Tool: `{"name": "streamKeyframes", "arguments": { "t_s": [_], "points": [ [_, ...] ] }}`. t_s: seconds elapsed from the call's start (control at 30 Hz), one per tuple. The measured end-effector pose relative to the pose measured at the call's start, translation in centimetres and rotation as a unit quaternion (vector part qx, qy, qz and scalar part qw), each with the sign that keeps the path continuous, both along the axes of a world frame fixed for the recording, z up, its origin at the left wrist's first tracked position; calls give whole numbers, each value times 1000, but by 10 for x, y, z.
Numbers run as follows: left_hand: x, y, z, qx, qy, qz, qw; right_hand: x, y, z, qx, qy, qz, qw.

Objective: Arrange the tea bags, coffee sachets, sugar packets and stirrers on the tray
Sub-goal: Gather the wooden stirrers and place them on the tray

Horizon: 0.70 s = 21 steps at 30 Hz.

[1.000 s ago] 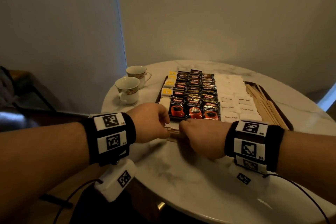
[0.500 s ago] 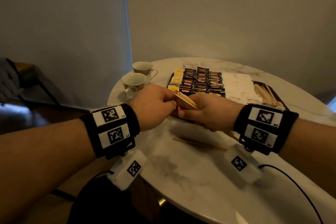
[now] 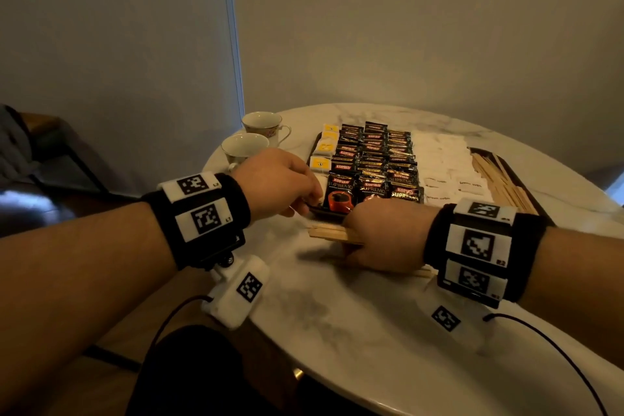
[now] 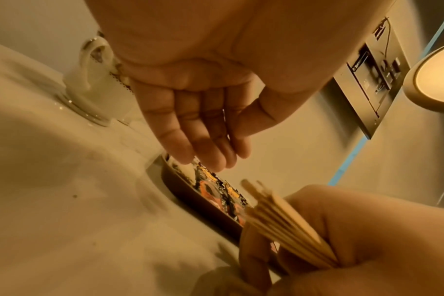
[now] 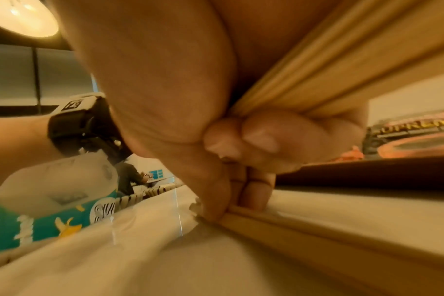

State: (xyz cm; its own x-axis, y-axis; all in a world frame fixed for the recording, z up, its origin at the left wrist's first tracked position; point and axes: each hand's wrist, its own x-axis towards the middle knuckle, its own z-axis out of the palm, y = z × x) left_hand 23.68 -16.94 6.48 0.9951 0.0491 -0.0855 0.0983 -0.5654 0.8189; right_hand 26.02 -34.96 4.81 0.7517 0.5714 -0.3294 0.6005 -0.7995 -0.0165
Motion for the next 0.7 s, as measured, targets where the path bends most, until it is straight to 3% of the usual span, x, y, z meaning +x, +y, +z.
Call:
{"name": "streamKeyframes", "arguments": {
  "t_s": [0.13,0.3,0.53,0.7],
  "points": [
    [-1,-3,-3,-8,-1,-17,1000,0,1,-4,-11,-26,2,1000],
    [2,-2,-10,-27,-33,-13,999,11,-5,1,85,1,-36,996],
    [3,-8,-12,-79,-182,-44,979,22,-20,19,183,63,-57,979],
    [3,-8,-12,-63,-171,-54,982,22,-25,8,240,87,-66,965]
  ]
}}
